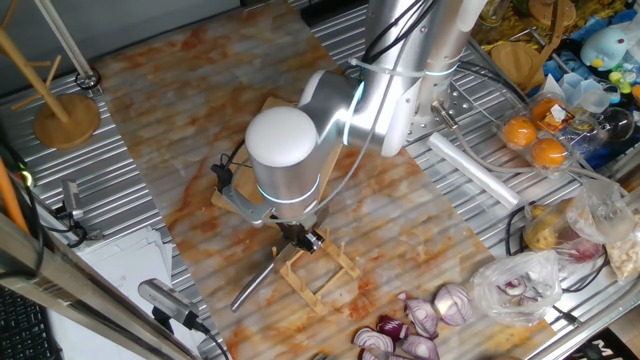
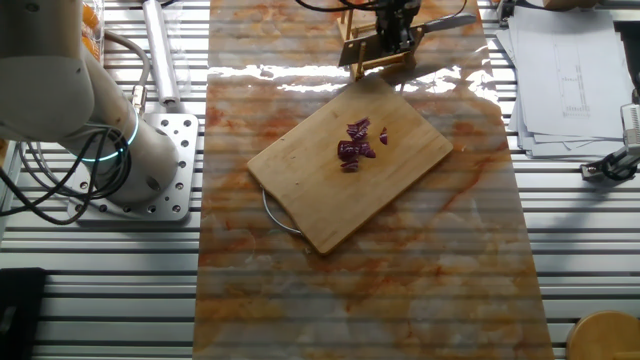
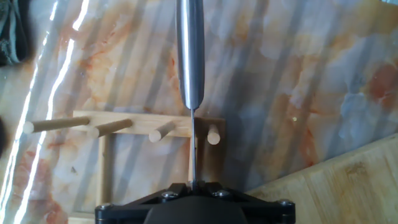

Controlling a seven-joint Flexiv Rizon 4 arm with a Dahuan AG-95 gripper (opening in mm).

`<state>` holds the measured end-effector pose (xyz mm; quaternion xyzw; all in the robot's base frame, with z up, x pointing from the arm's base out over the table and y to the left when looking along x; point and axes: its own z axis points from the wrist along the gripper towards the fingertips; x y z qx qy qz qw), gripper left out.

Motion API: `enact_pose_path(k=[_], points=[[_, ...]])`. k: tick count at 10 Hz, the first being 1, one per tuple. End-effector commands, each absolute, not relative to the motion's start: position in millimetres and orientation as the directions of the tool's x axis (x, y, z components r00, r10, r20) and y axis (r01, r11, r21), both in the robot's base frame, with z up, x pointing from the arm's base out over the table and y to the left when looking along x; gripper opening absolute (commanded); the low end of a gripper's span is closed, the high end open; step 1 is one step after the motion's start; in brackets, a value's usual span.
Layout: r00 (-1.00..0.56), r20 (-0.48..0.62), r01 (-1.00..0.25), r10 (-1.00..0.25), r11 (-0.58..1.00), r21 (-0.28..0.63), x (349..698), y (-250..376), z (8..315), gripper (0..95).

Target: Chop the onions

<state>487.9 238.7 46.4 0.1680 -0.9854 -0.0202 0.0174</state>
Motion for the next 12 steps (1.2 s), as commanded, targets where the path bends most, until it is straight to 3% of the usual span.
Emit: enact_pose_path(k=[1, 8, 12], points=[[-0.942, 0.029, -0.333, -0.335, 0.942, 0.041, 488, 239, 47, 57.0], [-0.944, 0.043, -0.323, -0.326, 0.944, 0.065, 482, 240, 68, 57.0], [-0.937, 0.083, -0.329, -0.338, 0.938, 0.108, 475, 224, 108, 57.0]])
